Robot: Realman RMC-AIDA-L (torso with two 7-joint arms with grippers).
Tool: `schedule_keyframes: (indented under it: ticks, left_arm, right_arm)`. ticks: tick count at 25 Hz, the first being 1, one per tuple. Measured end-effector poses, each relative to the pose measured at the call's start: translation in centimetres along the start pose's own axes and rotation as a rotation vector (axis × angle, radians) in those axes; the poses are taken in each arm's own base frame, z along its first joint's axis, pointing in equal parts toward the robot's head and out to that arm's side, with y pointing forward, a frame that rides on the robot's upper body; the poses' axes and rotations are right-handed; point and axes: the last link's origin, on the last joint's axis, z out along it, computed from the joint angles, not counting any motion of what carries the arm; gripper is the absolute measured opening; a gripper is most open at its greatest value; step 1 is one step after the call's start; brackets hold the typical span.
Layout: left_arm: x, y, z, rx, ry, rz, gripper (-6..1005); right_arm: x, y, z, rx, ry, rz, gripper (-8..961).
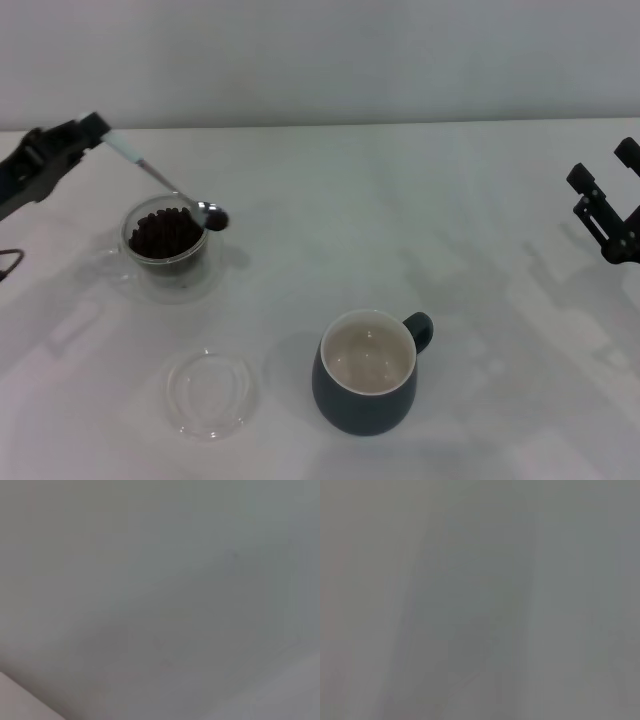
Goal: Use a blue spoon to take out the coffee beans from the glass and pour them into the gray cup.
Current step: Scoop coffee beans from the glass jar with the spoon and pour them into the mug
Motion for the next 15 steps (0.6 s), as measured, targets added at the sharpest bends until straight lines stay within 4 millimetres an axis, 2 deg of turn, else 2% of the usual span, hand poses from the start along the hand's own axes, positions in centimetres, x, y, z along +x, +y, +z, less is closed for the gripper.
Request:
schedule_keyframes:
  ticks: [4, 6, 11, 15]
  left_arm:
    - [-0.6, 0.6, 1.2, -0.021, -0.038, 0.01, 131]
    - [-1.3, 1.4, 2.7, -0.041, -0.101, 0.023, 131]
    - [-2.4, 2.8, 4.7, -0.077, -0.182, 0.028, 131]
    - [-3.4, 3.7, 5.6, -0.11, -0.229, 0.026, 131]
  right_arm:
    - [-0.2, 0.1, 0.3, -0.004, -0.015, 0.004, 607]
    - [-0.3, 0.2, 0.4, -0.003, -0.024, 0.007, 607]
    - [-0.4, 0.2, 0.6, 0.003, -0.033, 0.009, 607]
    - [-0.4, 0.3, 0.6, -0.003, -0.031, 0.01, 607]
